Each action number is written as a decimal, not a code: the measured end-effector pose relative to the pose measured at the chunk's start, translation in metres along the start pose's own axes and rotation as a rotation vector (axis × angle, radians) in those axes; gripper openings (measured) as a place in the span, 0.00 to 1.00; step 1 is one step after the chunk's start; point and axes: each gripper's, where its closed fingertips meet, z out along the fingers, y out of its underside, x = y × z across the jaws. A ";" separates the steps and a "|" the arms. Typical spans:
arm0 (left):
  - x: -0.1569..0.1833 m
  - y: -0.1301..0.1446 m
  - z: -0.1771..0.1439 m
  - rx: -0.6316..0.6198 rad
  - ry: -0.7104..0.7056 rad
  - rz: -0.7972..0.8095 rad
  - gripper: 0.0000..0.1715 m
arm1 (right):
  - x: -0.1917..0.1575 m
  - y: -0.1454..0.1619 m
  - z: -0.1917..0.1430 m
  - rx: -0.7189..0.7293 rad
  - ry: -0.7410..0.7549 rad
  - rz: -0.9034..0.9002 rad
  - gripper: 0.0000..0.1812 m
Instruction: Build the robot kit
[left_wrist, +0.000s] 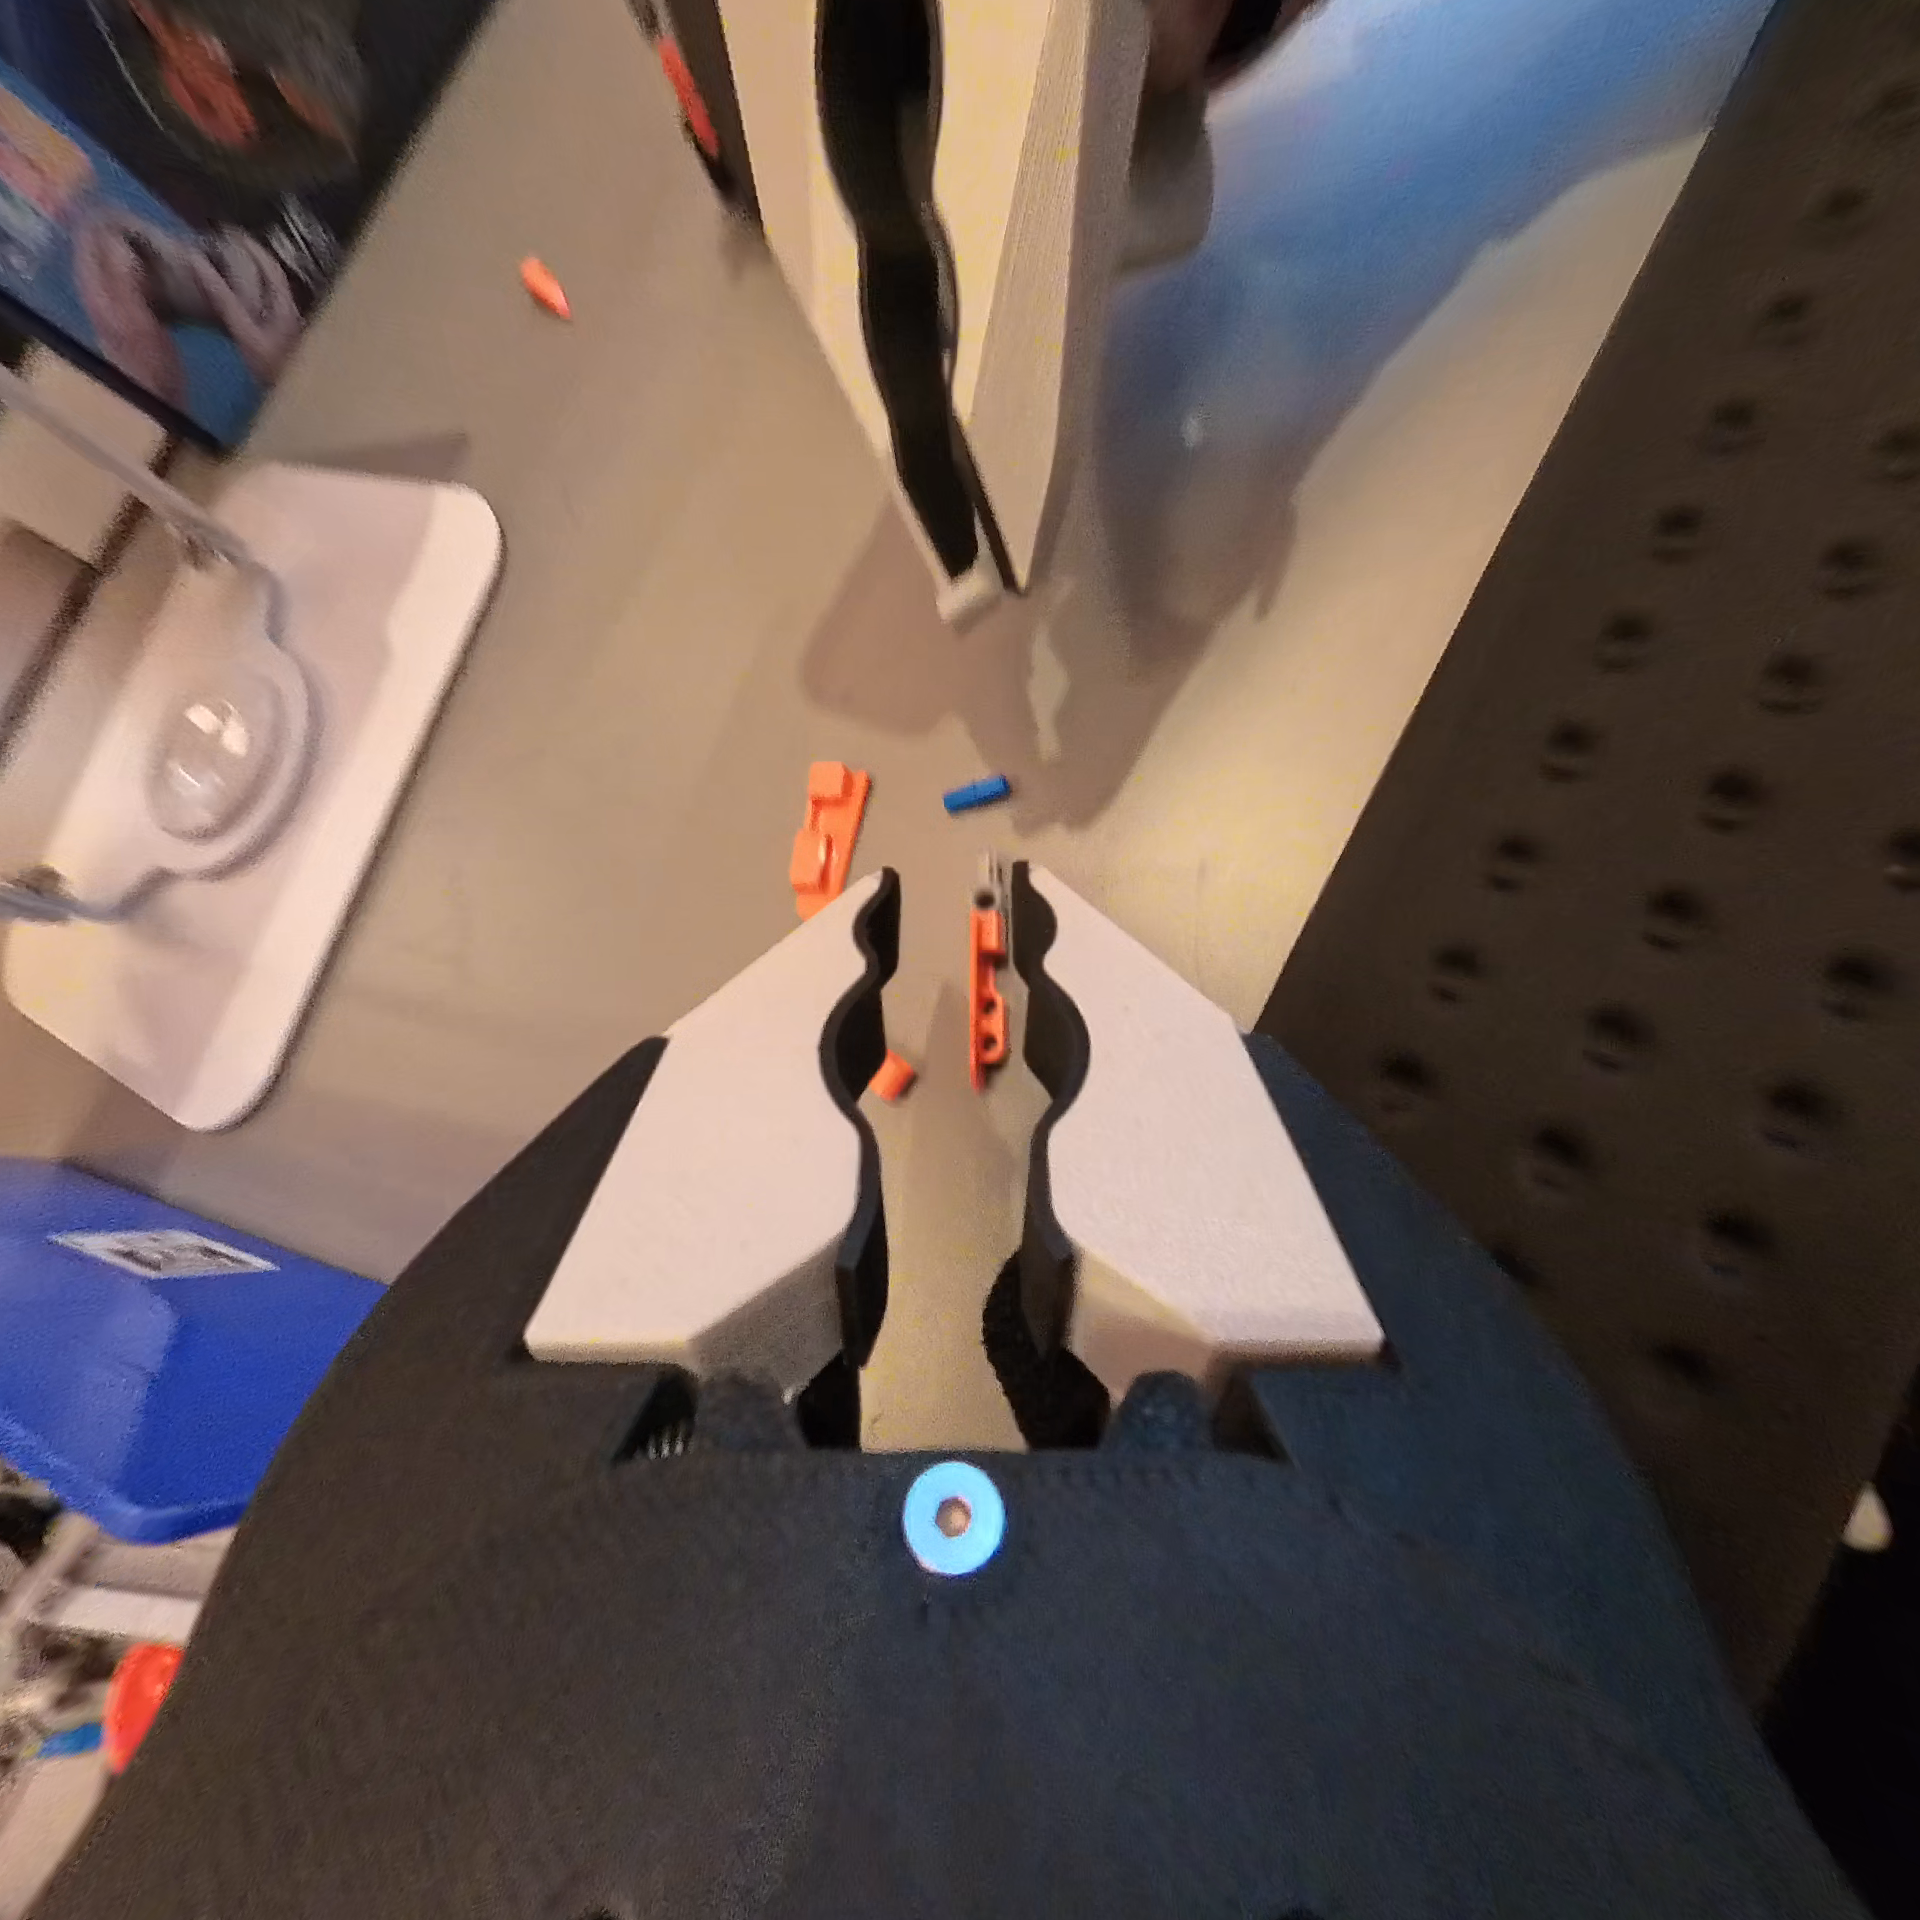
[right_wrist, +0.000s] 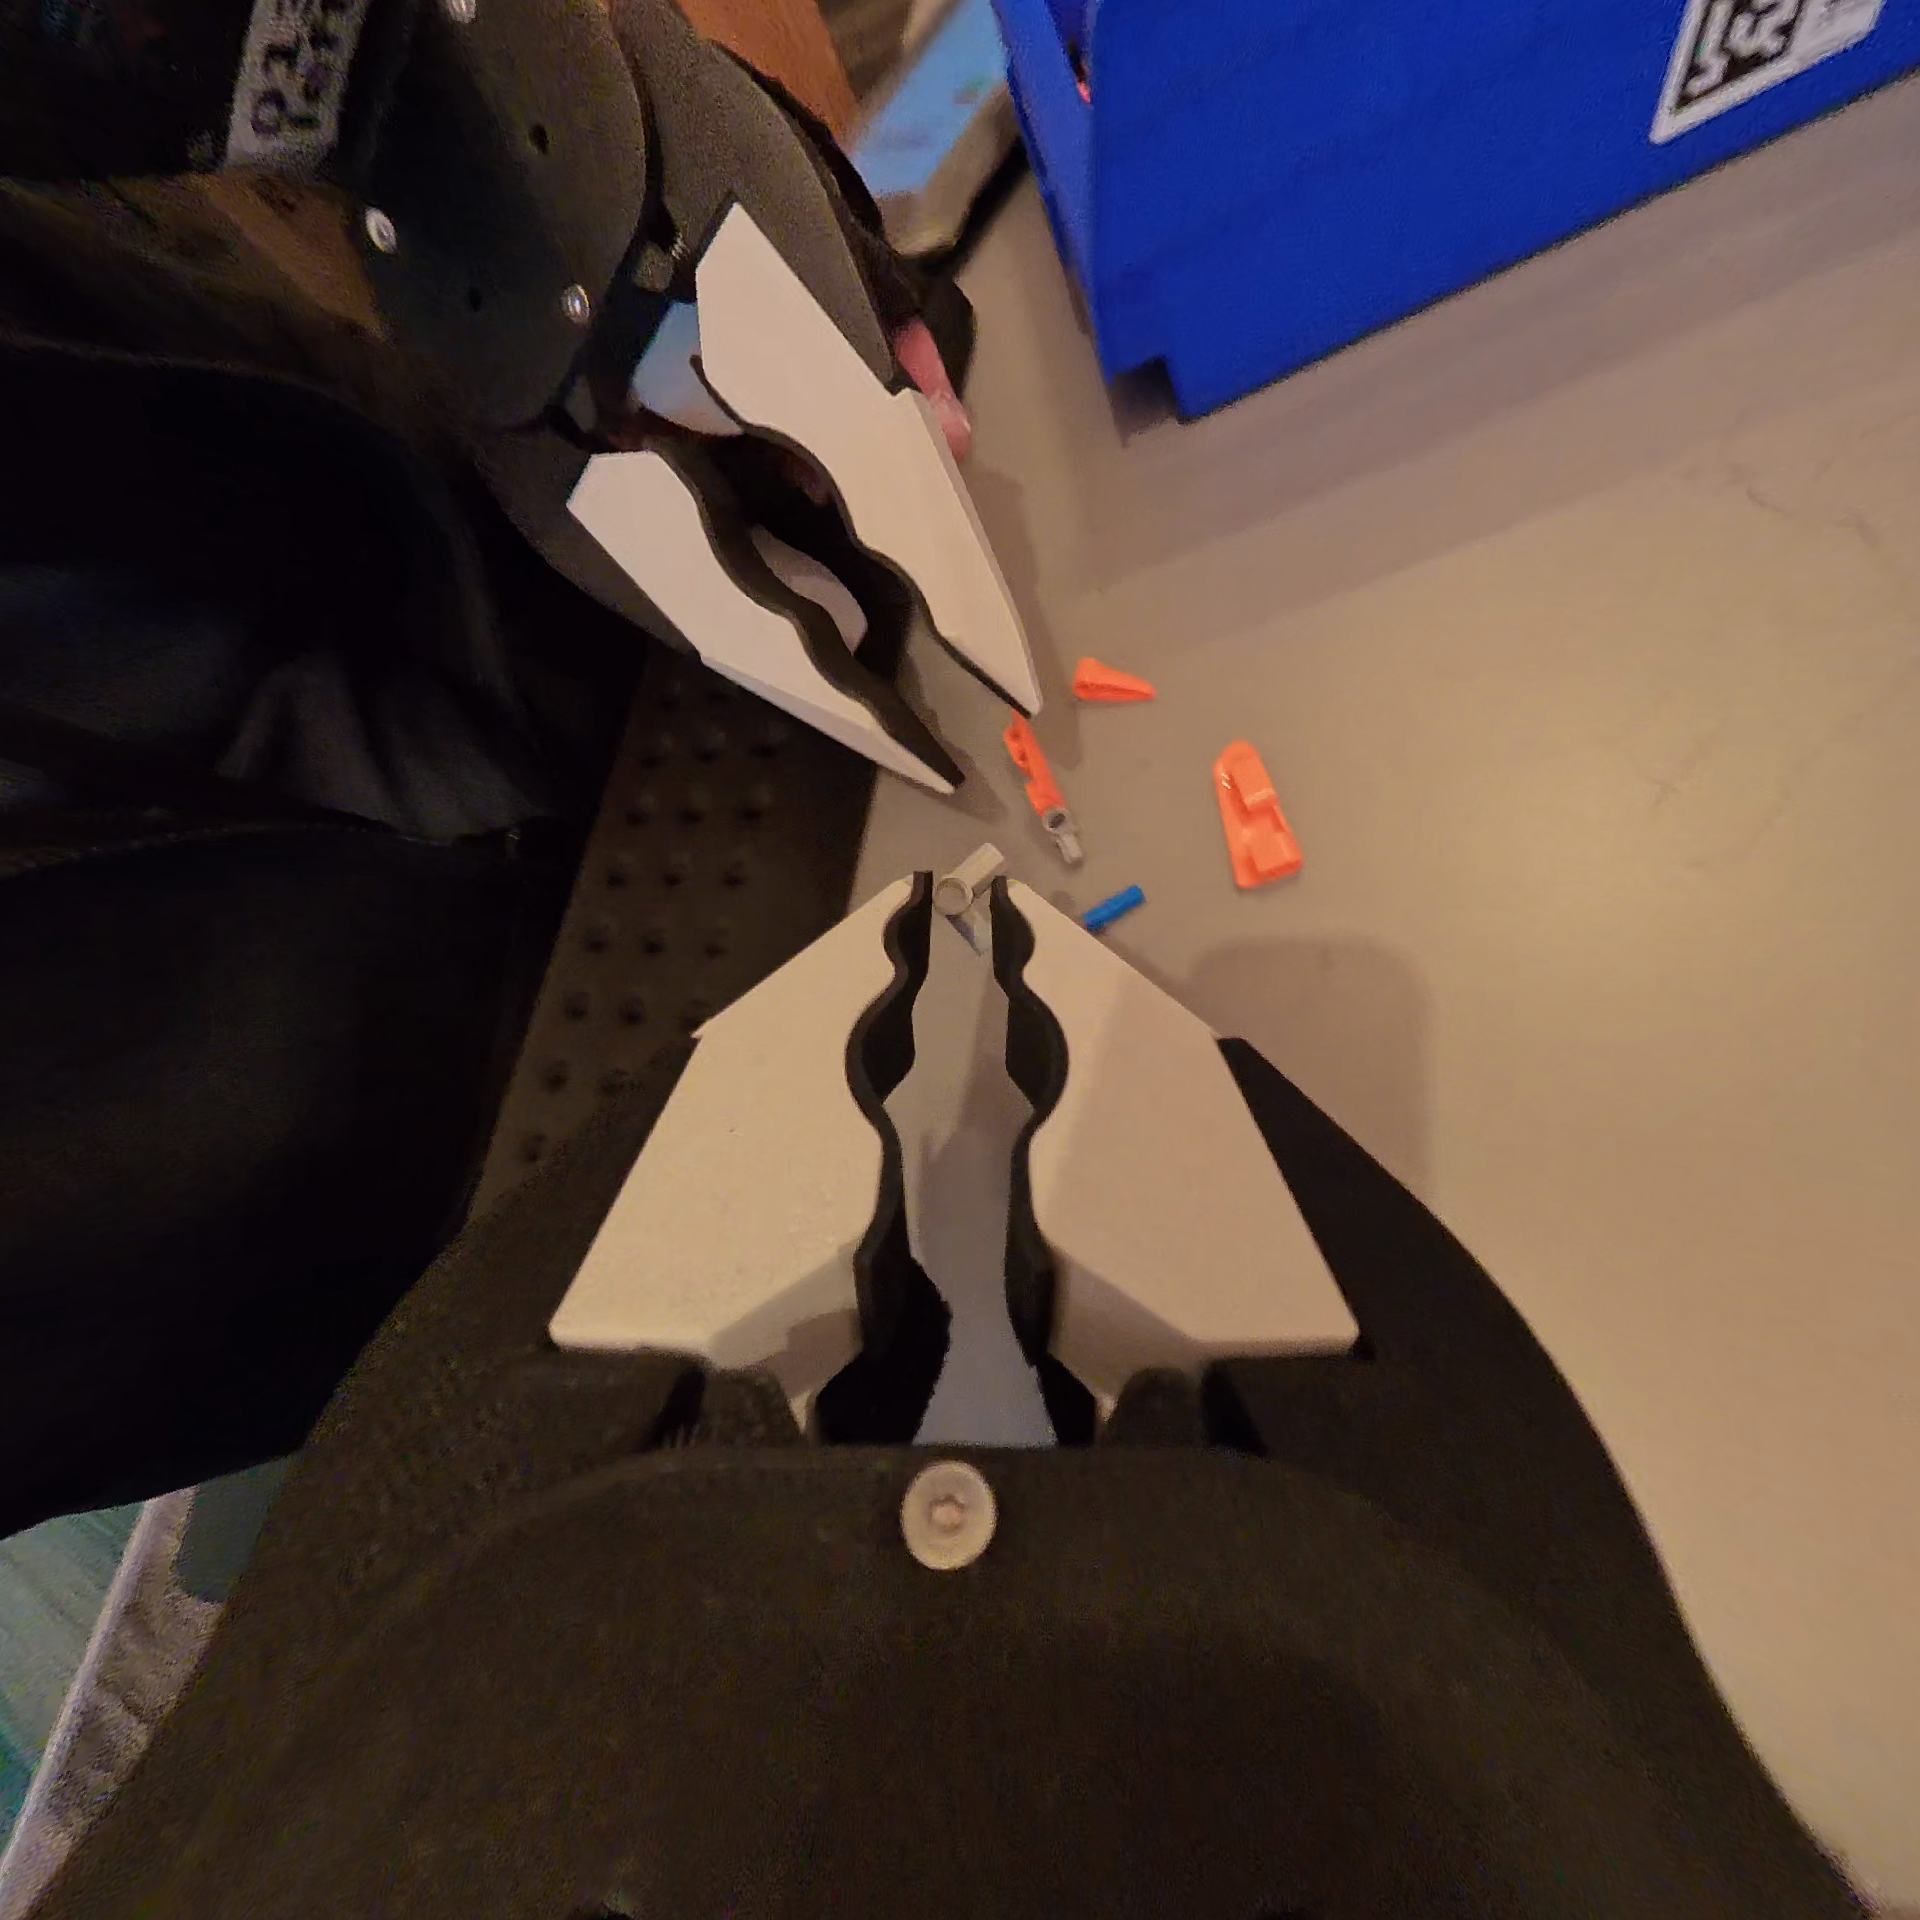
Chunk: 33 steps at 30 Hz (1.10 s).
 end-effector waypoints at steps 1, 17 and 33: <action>0.000 -0.010 -0.003 0.039 -0.014 0.032 0.11 | -0.004 -0.003 0.000 0.015 -0.030 0.008 0.05; 0.022 -0.048 -0.006 0.150 -0.062 0.333 0.03 | -0.030 -0.006 0.001 0.053 -0.292 0.144 0.04; 0.009 -0.046 -0.007 0.135 0.108 0.025 0.03 | -0.023 -0.018 -0.003 0.032 0.052 -0.246 0.09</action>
